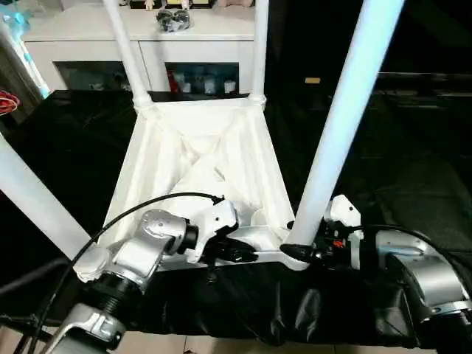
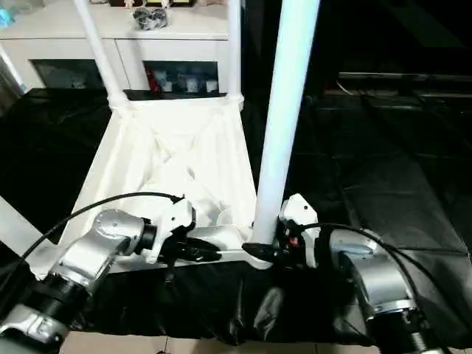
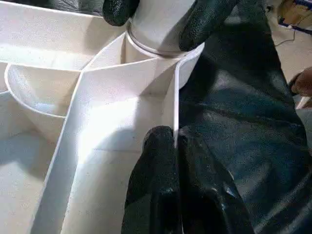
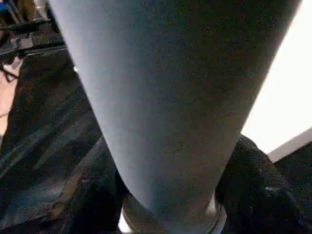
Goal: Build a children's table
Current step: Rotate leg to tighten
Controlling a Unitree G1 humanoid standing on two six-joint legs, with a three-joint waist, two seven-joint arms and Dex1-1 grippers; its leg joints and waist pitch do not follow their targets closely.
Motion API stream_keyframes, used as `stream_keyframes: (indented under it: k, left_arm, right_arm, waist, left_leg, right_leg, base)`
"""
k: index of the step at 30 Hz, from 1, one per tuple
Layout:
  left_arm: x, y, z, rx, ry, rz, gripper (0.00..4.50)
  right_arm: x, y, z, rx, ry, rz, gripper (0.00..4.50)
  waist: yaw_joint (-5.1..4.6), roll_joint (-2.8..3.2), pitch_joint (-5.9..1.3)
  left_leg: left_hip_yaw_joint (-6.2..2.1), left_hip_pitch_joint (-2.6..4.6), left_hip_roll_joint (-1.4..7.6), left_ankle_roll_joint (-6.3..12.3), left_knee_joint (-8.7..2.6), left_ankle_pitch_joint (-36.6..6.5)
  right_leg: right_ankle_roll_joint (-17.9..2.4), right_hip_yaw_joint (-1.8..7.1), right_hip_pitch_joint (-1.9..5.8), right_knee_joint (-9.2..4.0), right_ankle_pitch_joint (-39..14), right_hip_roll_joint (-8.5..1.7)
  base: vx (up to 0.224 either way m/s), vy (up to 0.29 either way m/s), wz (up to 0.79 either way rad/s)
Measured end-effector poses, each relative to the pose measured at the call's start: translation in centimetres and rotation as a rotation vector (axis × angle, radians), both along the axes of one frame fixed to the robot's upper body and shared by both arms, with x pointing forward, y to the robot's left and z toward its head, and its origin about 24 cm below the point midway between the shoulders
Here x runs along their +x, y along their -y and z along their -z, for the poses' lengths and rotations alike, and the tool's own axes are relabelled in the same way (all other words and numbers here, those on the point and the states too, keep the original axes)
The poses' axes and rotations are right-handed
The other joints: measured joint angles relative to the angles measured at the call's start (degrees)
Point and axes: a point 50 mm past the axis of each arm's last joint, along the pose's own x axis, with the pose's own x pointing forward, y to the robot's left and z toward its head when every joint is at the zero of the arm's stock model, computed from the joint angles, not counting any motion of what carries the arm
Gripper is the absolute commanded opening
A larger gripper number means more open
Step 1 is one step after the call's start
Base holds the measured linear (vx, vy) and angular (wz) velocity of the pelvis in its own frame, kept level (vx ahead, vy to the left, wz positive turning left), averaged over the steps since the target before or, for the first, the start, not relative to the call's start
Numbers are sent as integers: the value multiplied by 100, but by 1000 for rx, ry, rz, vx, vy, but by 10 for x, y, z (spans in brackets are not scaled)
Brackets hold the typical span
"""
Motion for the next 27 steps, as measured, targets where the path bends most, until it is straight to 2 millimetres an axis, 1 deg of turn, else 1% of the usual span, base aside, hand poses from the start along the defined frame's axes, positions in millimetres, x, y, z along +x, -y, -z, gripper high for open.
stream_keyframes:
  k: [5, 8, 10, 16, 18, 19, 20, 23, 25, 26, 27]
  left_arm:
    - [0, -2, -1, 5, 5, -1, 0]
    - [0, -4, 0, 9, 8, -13, 0]
    - [1, -4, 1, 14, 17, -45, 0]
    - [8, 9, 5, 11, 60, -247, 0]
    - [11, 16, 6, 11, 75, -340, 0]
    - [13, 21, 6, 10, 85, -383, 0]
    - [14, 29, 7, 3, 90, -430, 0]
    - [15, 42, 7, -33, 93, -507, 0]
    - [15, 44, 7, -36, 93, -519, 0]
    - [15, 44, 7, -37, 93, -520, 0]
    - [15, 44, 7, -37, 93, -520, 0]
  right_arm:
    - [0, -5, 1, 12, 3, -14, 221]
    - [1, -8, 2, 18, 4, -1, 217]
    - [3, -11, 5, 23, 10, 43, 216]
    - [21, -19, 14, 68, 46, 361, 210]
    - [32, -29, 17, 85, 55, 503, 208]
    - [38, -32, 18, 87, 60, 571, 208]
    - [45, -36, 19, 87, 59, 655, 208]
    - [54, -39, 18, 84, 63, 769, 208]
    - [55, -40, 18, 86, 63, 786, 208]
    - [55, -41, 17, 90, 63, 790, 263]
    - [55, -41, 17, 93, 63, 791, 263]
  waist:
    - [13, -59, 12]
    - [4, -75, 15]
    - [-23, -80, 15]
    - [-212, -94, 14]
    - [-316, -86, 8]
    - [-350, -81, 5]
    - [-393, -79, 3]
    - [-425, -87, 9]
    - [-424, -87, 9]
    - [-424, -87, 9]
    - [-423, -87, 8]
  left_leg:
    - [1, 3, 1, 0, 10, 0]
    - [2, 10, 1, -1, 13, 0]
    - [2, 18, 1, -1, 12, 0]
    - [-7, 42, -1, -7, 10, 2]
    - [-12, 49, -4, -8, 10, 1]
    - [-14, 51, -5, -9, 10, 2]
    - [-20, 50, -7, -9, 10, 2]
    - [-25, 47, -6, -9, 7, 2]
    - [-24, 46, -7, -9, 8, 2]
    - [-24, 46, -7, -9, 8, 2]
    - [-24, 46, -7, -9, 8, 2]
  right_leg:
    - [0, 7, 0, 11, 0, 0]
    - [0, 11, 1, 20, 0, 0]
    - [-1, 12, 3, 26, 1, 0]
    - [20, 11, 4, 29, -11, 0]
    - [20, 12, 2, 25, -12, 0]
    - [20, 12, -1, 21, -12, -1]
    - [21, 11, 0, 11, -12, -1]
    - [20, 4, -2, -14, -12, 1]
    - [19, 7, -1, -16, -11, 1]
    - [16, 7, 0, -15, -9, 1]
    - [3, 7, 0, -15, -1, 2]
  base:
    - [0, 0, 0]
    - [0, 0, 0]
    - [0, 0, 0]
    - [0, 0, 0]
    - [0, 0, 0]
    - [0, 0, 0]
    - [0, 0, 0]
    - [0, 0, 0]
    - [0, 0, 0]
    - [0, 0, 0]
    - [0, 0, 0]
